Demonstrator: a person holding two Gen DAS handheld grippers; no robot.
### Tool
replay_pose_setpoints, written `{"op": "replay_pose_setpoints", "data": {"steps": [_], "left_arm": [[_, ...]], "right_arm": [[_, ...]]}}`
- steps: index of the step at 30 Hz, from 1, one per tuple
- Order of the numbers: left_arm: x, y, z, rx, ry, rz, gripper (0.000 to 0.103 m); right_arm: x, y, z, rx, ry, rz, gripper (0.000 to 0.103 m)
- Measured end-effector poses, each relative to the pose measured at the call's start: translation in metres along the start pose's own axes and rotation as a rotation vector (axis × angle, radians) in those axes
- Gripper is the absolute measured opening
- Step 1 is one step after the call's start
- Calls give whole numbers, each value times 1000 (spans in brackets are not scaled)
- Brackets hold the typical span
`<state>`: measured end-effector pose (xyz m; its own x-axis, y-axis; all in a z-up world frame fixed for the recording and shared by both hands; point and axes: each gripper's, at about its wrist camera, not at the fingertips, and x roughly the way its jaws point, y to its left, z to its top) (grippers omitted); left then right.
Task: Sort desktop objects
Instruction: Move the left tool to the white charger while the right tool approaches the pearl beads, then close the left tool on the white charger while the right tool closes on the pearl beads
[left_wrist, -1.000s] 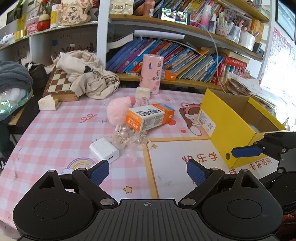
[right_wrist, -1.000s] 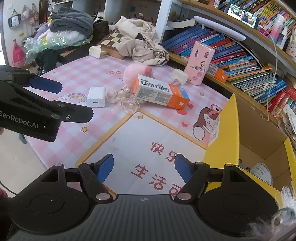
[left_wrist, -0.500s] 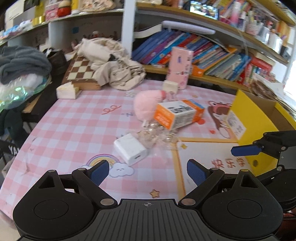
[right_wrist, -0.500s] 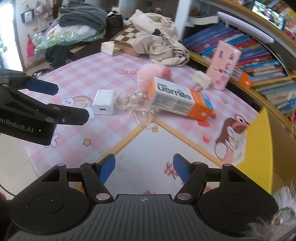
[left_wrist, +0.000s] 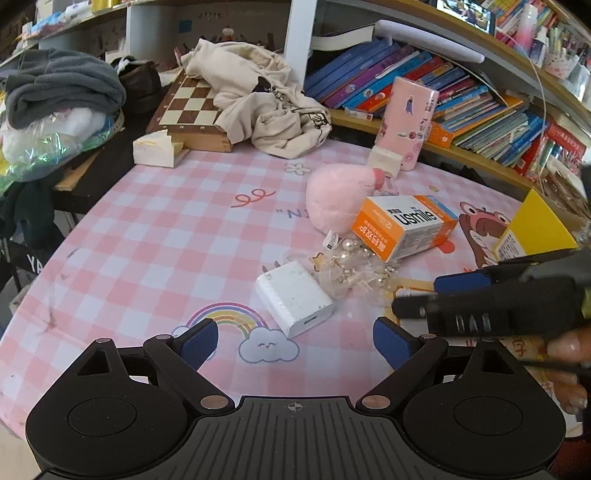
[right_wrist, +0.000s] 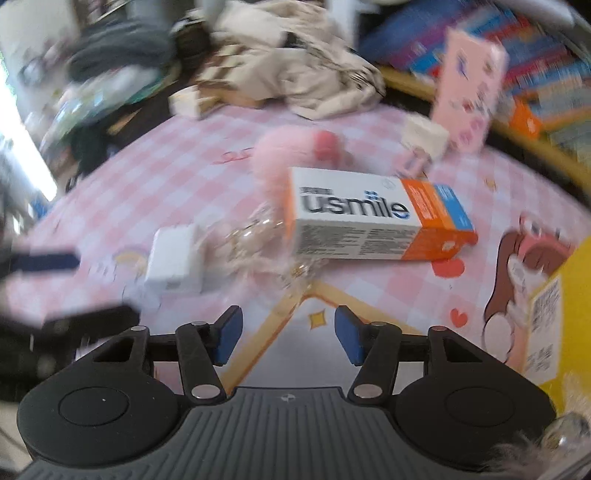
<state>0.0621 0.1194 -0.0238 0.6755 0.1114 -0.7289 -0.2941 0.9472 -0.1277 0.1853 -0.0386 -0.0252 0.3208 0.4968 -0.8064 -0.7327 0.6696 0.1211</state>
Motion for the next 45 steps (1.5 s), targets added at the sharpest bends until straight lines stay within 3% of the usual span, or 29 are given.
{"op": "replay_pose_setpoints", "data": {"steps": [8, 13, 20, 25, 36, 45], "left_arm": [[18, -2, 4, -6, 34, -1, 93], [26, -6, 8, 15, 40, -2, 93], [33, -7, 11, 23, 38, 27, 93], [39, -7, 13, 27, 40, 37, 93], [55, -29, 15, 145, 33, -10, 90], [55, -46, 11, 243, 49, -71, 60]], "right_arm": [[24, -27, 22, 188, 21, 41, 39], [37, -30, 34, 224, 30, 50, 35], [43, -24, 34, 92, 26, 33, 25], [35, -22, 24, 11, 21, -1, 24], [11, -33, -6, -22, 29, -74, 24], [-6, -40, -23, -14, 46, -108, 24]]}}
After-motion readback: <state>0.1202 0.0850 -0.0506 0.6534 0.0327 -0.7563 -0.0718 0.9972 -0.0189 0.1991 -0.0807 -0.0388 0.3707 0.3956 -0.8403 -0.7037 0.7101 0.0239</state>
